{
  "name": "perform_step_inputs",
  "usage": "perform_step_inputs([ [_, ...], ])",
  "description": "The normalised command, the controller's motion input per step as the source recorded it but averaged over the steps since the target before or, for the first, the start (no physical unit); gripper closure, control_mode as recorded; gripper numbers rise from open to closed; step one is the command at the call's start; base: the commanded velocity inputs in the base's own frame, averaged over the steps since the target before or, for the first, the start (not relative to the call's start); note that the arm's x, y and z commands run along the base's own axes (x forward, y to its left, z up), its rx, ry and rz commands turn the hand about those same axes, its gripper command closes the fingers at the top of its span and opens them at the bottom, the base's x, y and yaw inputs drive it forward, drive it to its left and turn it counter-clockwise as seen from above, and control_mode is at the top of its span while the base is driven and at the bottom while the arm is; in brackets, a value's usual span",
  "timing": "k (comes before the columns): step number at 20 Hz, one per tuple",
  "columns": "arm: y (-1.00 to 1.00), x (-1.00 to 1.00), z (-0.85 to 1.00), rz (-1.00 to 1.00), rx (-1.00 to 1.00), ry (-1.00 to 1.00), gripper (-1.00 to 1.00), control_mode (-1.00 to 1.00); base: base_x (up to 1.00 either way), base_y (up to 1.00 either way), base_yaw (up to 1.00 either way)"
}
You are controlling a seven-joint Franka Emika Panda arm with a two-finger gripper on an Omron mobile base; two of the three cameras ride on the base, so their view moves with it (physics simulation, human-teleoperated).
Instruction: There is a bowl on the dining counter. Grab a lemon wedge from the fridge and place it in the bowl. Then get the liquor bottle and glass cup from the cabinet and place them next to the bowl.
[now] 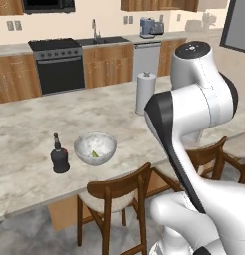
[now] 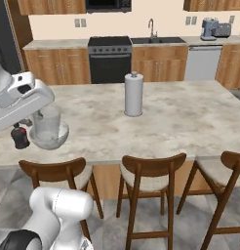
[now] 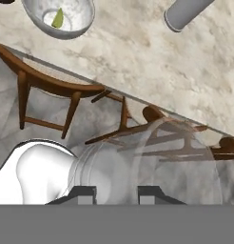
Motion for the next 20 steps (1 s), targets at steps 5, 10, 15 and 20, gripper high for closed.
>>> perform_step_inputs([
  [5, 0.0, 0.68, -0.15, 0.38, 0.0, -0.05, 1.0, -1.0, 0.0, 0.0, 0.0],
  [10, 0.0, 0.8, -0.31, 0.43, 0.0, -0.04, 1.0, -1.0, 0.0, 0.0, 0.0],
  [15, 0.0, 0.85, -0.55, 0.41, 0.0, 0.0, 1.0, -1.0, 0.0, 0.0, 0.0],
  [20, -0.03, 0.76, -0.55, 0.42, 0.0, 0.0, 1.0, -1.0, 0.0, 0.0, 0.0],
])
